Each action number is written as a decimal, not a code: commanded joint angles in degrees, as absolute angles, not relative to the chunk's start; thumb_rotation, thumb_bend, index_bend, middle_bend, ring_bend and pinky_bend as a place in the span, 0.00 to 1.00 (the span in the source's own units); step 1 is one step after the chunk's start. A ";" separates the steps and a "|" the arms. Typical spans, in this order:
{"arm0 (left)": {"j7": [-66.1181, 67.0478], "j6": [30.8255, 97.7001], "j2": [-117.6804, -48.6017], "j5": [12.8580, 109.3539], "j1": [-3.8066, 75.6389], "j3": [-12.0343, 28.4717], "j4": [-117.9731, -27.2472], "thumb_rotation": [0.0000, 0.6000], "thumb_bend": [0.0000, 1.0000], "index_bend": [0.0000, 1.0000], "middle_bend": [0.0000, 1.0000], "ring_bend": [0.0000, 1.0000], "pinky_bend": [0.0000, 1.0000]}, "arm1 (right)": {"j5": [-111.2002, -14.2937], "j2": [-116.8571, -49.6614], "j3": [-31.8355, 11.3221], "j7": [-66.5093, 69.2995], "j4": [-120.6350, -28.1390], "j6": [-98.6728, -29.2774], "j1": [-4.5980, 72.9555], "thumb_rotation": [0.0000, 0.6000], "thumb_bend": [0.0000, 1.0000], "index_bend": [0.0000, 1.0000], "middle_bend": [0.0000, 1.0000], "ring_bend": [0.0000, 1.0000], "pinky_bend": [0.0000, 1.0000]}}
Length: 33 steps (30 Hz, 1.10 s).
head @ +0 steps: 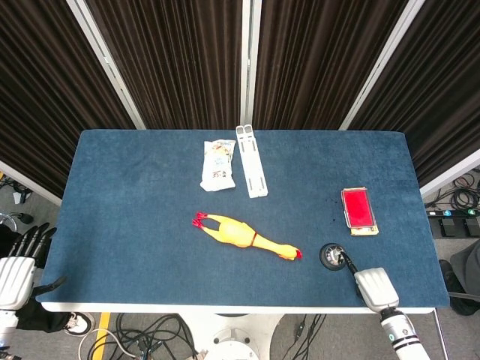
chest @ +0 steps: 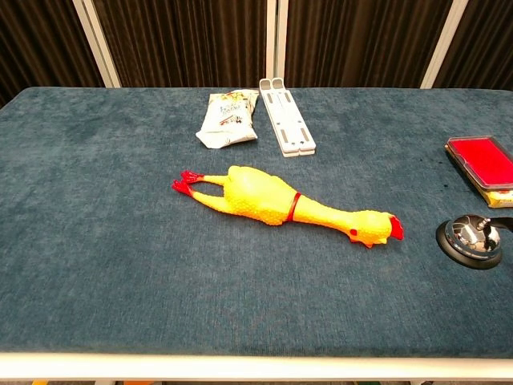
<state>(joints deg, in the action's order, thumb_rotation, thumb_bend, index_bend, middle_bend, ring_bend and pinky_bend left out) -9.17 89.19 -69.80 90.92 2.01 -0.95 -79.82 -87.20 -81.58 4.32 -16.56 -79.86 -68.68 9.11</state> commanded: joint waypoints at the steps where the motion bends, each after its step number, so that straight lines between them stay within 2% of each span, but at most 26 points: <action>1: -9.10 89.32 -69.80 91.15 2.03 -0.99 -79.87 1.00 0.12 0.11 0.03 0.00 0.14 | -88.84 -81.06 4.17 -16.25 -80.86 -71.20 8.86 1.00 1.00 0.00 0.89 0.85 0.73; 6: -9.01 89.20 -69.81 91.07 2.06 -0.97 -79.95 1.00 0.12 0.11 0.03 0.00 0.14 | -89.96 -80.50 4.19 -16.61 -82.11 -72.34 9.00 1.00 1.00 0.00 0.89 0.85 0.73; 17: -9.47 88.91 -69.94 90.66 1.91 -1.02 -79.40 1.00 0.12 0.11 0.03 0.00 0.14 | -87.23 -81.99 4.82 -17.68 -80.32 -68.40 9.49 1.00 1.00 0.00 0.89 0.85 0.73; 27: -9.25 89.25 -69.86 91.07 1.96 -0.98 -79.64 1.00 0.12 0.11 0.03 0.00 0.14 | -89.53 -81.07 4.54 -16.25 -81.52 -72.21 9.10 1.00 1.00 0.00 0.89 0.85 0.73; 33: -9.19 89.05 -69.87 90.85 1.95 -0.97 -79.68 1.00 0.12 0.11 0.03 0.00 0.14 | -87.91 -81.50 5.10 -16.92 -80.77 -69.60 9.32 1.00 1.00 0.00 0.89 0.85 0.73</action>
